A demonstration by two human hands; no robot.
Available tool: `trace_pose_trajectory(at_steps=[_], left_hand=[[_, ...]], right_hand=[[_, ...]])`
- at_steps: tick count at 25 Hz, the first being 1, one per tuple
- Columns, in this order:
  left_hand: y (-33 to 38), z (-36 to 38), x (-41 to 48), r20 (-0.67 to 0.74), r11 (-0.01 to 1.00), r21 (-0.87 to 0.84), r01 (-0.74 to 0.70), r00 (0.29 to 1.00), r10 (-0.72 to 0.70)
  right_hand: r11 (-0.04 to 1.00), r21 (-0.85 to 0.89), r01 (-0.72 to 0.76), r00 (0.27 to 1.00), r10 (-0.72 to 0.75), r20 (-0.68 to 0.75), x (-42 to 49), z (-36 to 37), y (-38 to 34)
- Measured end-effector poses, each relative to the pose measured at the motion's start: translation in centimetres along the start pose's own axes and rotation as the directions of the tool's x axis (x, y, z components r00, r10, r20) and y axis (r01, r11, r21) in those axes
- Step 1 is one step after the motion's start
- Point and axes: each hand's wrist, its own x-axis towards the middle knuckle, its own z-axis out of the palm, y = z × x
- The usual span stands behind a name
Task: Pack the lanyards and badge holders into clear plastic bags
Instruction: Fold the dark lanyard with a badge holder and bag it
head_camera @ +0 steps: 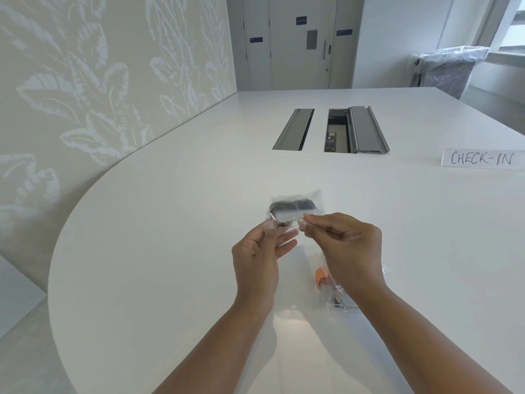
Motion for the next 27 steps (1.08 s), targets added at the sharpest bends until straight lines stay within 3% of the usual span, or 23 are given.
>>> trace_pose_trajectory(at_steps=[5,8,11,12,14,19,27], left_hand=[[0.0,0.4,-0.5,-0.088,0.999,0.002,0.035,0.996,-0.035],[0.7,0.4,-0.5,-0.077,0.947,-0.251,0.200,0.971,-0.226],[1.6,0.0,-0.3,0.122,0.766,-0.503,0.401,0.910,-0.396],[1.8,-0.1,-0.2,0.172,0.743,-0.499,0.445,0.892,-0.419],[1.7,-0.3,0.0,0.203,0.791,-0.370,0.487,0.873,-0.443],[0.9,-1.1,0.7,0.137,0.852,-0.163,0.498,0.866,-0.481],[1.7,-2.1,1.1,0.230,0.785,0.050,0.617,0.758,-0.610]], right_hand=[[0.993,-0.089,0.081,0.995,-0.086,-0.045,0.0,0.0,0.2],[0.996,-0.085,0.032,0.998,-0.036,-0.045,0.1,0.0,0.4],[0.997,-0.080,0.012,0.999,-0.014,-0.028,0.5,-0.5,0.4],[0.996,-0.087,0.021,1.000,-0.023,-0.018,0.6,-0.7,0.3],[0.994,-0.101,0.035,0.999,-0.036,0.000,0.7,-0.9,0.1],[0.993,-0.115,0.002,0.999,0.003,0.050,0.7,-0.7,0.2],[0.993,-0.049,-0.111,0.979,0.118,0.167,1.0,-0.6,0.1]])
